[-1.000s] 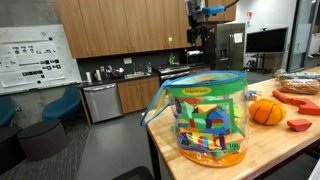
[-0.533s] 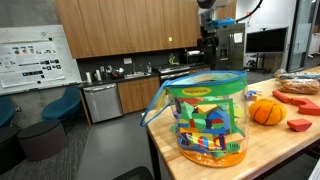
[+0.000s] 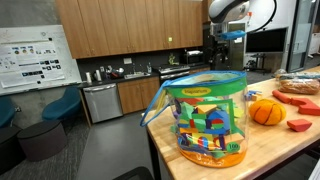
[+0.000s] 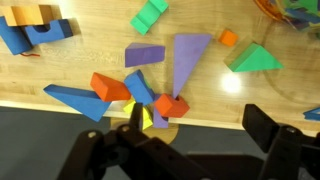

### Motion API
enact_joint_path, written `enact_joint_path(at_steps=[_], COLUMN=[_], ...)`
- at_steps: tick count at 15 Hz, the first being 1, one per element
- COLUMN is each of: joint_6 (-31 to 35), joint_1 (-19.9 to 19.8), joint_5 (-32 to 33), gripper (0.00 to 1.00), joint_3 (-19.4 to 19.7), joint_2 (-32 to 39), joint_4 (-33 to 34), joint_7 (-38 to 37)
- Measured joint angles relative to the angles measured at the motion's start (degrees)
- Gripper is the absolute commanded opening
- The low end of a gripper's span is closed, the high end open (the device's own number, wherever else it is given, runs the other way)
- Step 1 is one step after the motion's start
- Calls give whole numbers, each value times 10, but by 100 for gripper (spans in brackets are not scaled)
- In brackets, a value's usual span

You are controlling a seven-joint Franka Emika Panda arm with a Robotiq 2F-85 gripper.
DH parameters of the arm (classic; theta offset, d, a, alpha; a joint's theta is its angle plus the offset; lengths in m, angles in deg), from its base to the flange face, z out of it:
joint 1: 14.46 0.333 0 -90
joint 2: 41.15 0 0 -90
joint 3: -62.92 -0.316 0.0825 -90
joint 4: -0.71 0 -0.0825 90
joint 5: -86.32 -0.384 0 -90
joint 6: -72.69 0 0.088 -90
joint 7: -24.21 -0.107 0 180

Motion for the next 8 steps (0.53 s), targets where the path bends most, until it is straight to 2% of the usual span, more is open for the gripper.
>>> enact_joint_path(at_steps=[4, 8], joint_6=[56, 73], joint_1=[-2, -2], joint_5=[0, 11], gripper=[100, 100], joint_3=[2, -3], joint_2=[-2, -2], joint_4=[-58, -97], joint_7=[-2, -16])
